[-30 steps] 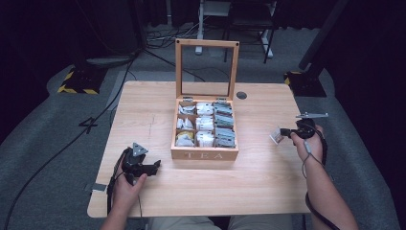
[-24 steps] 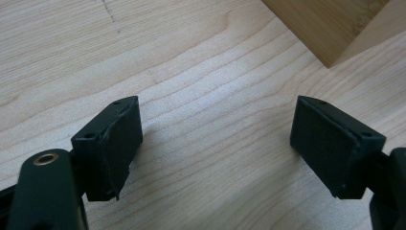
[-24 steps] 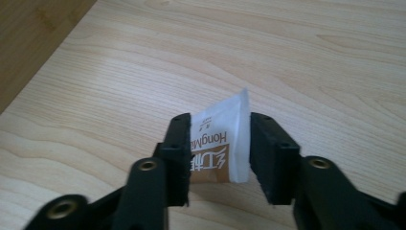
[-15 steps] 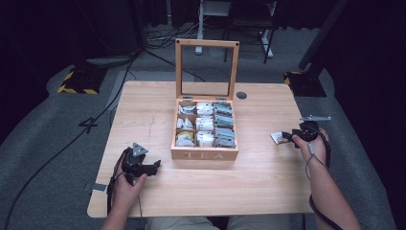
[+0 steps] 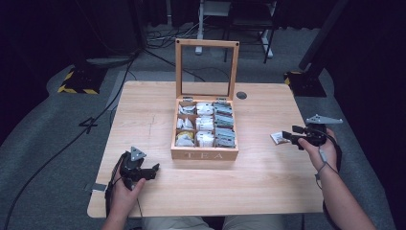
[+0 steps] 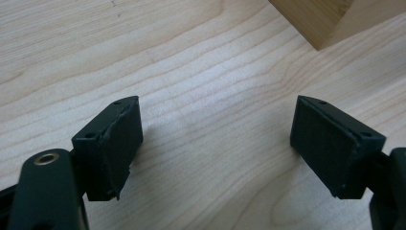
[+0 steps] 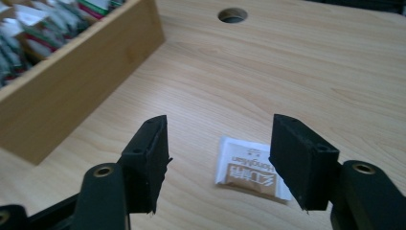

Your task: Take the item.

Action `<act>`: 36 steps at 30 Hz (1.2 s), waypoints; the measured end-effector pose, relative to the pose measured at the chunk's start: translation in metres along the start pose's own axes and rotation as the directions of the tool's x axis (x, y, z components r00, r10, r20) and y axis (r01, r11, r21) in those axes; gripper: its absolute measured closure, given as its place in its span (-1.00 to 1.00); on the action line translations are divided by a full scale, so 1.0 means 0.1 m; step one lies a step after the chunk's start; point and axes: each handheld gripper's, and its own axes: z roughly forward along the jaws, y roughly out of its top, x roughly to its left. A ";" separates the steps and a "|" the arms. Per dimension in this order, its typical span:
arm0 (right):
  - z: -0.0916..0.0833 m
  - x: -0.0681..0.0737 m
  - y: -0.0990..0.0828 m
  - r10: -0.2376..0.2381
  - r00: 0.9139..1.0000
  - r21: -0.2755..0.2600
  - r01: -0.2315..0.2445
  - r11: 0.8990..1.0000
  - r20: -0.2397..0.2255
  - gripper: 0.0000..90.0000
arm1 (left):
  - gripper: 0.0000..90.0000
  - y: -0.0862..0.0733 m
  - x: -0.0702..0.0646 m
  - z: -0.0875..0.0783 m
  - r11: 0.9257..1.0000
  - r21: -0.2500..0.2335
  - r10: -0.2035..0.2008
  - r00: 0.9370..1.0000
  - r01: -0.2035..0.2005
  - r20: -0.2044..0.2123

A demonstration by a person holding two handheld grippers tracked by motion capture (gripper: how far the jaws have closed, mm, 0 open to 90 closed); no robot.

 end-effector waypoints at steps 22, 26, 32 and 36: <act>-0.42 0.62 -0.35 -0.128 0.976 -0.086 0.115 0.990 -0.174 -0.42 | -0.57 -0.10 -0.06 -0.09 1.000 -0.002 -0.005 1.000 0.005 0.000; -0.42 0.73 -0.47 -0.119 0.968 -0.113 0.096 0.989 -0.222 -0.39 | -0.57 -0.11 -0.07 -0.10 1.000 -0.001 -0.002 1.000 0.002 0.003; -0.41 0.93 -0.55 -0.177 0.959 -0.089 0.160 0.983 -0.223 -0.40 | -0.57 -0.12 -0.07 -0.11 1.000 0.001 0.005 1.000 -0.005 0.004; -0.29 0.99 -0.63 -0.190 0.957 -0.055 0.182 0.982 -0.220 -0.41 | -0.57 -0.12 -0.07 -0.11 1.000 0.001 0.003 1.000 -0.003 0.005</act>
